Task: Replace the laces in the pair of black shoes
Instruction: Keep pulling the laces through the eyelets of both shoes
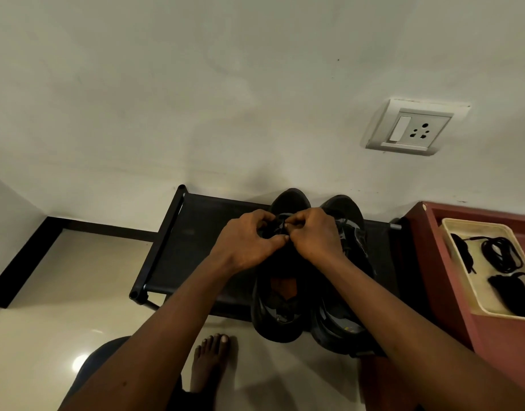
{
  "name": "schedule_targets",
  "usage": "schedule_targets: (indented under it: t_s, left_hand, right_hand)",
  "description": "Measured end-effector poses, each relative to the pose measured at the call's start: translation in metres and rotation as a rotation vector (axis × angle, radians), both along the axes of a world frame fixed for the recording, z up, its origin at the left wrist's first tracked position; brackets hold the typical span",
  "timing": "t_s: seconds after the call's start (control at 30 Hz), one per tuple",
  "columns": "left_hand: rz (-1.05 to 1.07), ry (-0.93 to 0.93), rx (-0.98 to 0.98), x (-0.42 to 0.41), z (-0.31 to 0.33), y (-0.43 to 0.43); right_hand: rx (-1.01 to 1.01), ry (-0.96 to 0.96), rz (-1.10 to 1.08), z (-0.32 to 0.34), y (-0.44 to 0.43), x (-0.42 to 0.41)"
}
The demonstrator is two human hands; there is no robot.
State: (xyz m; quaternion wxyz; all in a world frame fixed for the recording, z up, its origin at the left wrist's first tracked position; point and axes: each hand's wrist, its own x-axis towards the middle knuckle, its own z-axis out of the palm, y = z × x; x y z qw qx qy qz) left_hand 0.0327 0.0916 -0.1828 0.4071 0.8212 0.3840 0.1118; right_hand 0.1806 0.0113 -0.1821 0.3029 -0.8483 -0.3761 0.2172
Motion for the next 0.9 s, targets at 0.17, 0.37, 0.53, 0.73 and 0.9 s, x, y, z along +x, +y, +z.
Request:
schedule_targets:
  t_s: [0.17, 0.37, 0.53, 0.73, 0.9]
  left_hand:
    - [-0.002, 0.018, 0.009, 0.001, -0.001, 0.002]
    - [-0.006, 0.005, -0.012, -0.001, -0.002, 0.002]
    - [-0.019, -0.001, -0.042, -0.002, -0.002, 0.004]
    - [-0.033, -0.016, -0.126, -0.005, -0.003, 0.009]
    - [-0.043, -0.010, -0.151, -0.005, -0.002, 0.013]
  right_hand:
    - [0.010, -0.113, -0.035, 0.004, -0.003, -0.002]
    - [0.002, -0.077, -0.034, 0.007, -0.004, -0.006]
    - [-0.033, -0.080, -0.026, 0.007, -0.001, -0.006]
    - [-0.029, 0.147, -0.101, -0.005, 0.004, -0.005]
    - [0.071, 0.302, -0.174, -0.007, 0.007, -0.007]
